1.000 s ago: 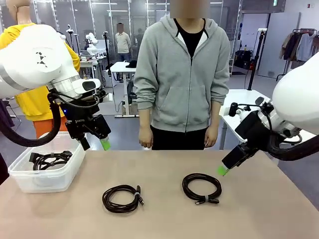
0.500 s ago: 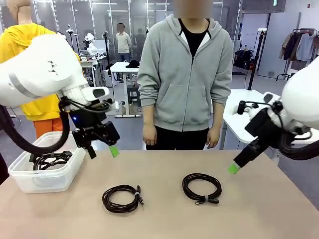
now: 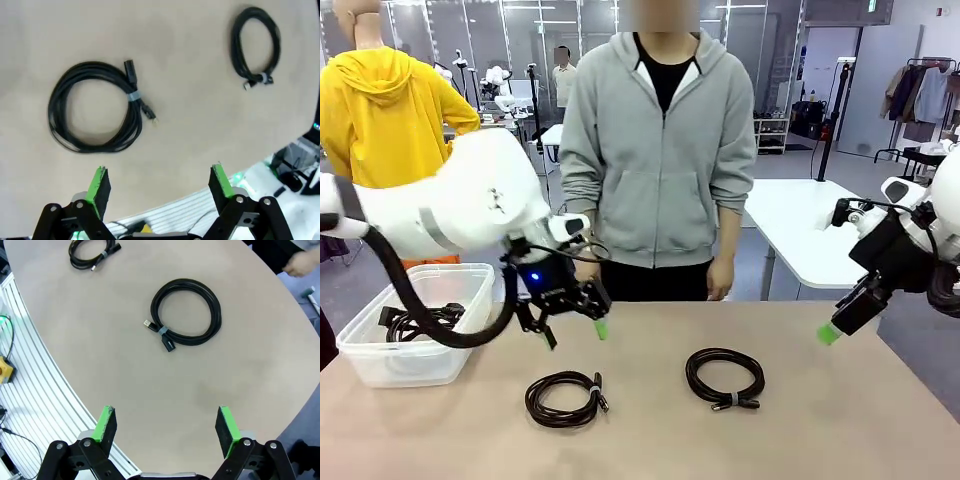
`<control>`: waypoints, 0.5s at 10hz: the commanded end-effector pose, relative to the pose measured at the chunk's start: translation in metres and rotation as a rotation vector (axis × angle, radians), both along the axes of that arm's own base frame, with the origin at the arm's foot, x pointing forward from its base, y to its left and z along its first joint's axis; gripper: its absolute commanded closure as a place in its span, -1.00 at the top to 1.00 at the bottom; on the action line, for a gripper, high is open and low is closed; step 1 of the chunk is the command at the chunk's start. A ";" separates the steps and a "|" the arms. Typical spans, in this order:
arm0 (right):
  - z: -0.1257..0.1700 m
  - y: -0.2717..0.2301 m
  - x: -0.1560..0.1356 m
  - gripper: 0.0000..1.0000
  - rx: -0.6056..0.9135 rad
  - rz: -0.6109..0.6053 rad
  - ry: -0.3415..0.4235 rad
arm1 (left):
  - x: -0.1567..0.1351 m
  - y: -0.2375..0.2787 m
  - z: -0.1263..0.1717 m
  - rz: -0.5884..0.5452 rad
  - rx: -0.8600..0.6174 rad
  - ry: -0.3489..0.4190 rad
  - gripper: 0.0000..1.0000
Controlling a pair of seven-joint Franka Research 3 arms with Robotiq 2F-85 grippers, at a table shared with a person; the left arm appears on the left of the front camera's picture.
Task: Organize and store the cables.
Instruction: Place the USB Extension Cable into the Organizing box.
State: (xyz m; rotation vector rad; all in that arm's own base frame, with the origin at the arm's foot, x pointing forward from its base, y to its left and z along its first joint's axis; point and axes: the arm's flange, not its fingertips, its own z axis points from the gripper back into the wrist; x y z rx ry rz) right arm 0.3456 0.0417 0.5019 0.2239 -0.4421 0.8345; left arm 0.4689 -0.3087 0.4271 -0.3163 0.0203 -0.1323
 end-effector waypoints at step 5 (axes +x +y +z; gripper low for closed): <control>0.001 0.008 -0.002 1.00 0.003 -0.027 0.017 | 0.041 -0.058 -0.057 0.163 0.200 0.049 1.00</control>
